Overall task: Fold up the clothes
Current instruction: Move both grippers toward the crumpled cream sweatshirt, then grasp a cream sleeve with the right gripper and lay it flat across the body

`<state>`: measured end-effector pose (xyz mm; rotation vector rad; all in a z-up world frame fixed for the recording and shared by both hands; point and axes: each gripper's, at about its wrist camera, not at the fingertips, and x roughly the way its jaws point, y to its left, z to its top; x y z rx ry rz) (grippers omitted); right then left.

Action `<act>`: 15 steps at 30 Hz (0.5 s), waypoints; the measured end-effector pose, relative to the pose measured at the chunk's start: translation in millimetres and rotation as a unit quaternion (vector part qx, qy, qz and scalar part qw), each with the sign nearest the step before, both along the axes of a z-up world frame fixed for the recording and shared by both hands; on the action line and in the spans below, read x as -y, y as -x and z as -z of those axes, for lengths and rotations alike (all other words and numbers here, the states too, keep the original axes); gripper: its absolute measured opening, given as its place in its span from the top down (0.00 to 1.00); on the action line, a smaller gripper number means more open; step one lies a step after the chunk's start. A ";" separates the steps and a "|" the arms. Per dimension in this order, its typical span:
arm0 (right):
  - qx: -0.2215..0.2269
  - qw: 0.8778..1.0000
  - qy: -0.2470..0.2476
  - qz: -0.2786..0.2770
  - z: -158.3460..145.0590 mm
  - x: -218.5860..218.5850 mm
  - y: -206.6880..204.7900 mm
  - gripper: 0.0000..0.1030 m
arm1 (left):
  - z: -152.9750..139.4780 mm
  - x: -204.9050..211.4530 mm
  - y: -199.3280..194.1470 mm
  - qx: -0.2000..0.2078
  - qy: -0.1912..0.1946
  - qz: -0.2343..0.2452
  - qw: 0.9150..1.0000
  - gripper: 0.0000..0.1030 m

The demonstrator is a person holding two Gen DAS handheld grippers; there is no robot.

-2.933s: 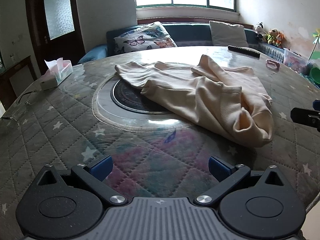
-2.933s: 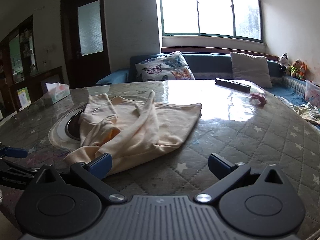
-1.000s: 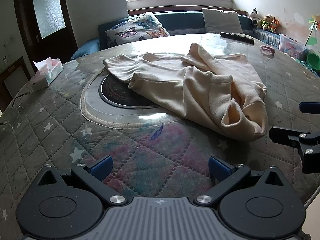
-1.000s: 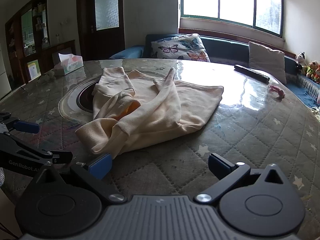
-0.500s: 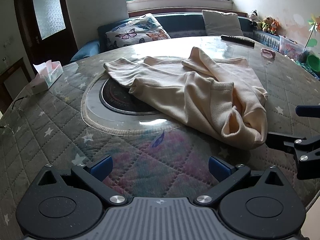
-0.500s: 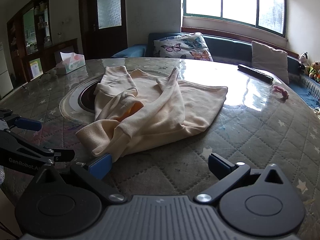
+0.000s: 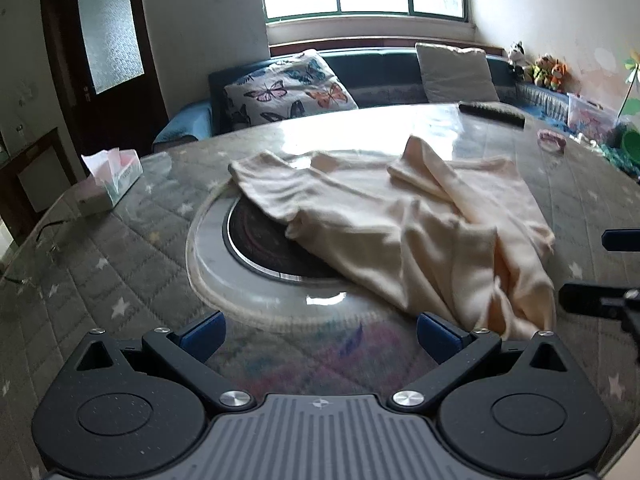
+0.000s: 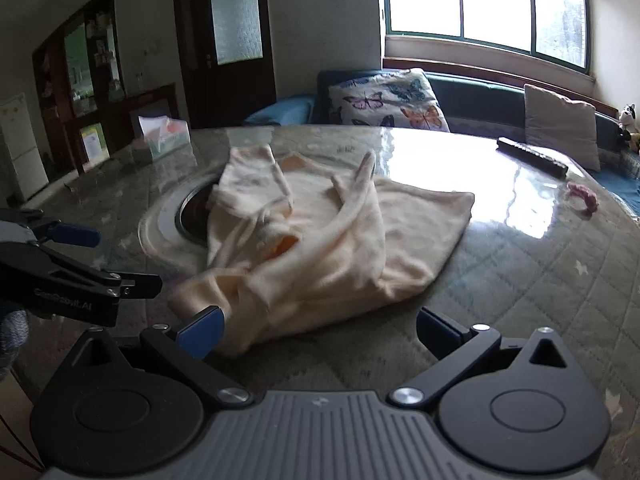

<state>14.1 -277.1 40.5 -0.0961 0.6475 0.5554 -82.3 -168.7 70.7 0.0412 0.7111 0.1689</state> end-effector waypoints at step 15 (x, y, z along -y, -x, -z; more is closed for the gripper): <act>-0.020 0.999 -0.008 0.033 -10.9 -22.8 -106.5 0.20 | -10.4 -8.1 -50.6 0.013 0.031 0.001 0.999 0.17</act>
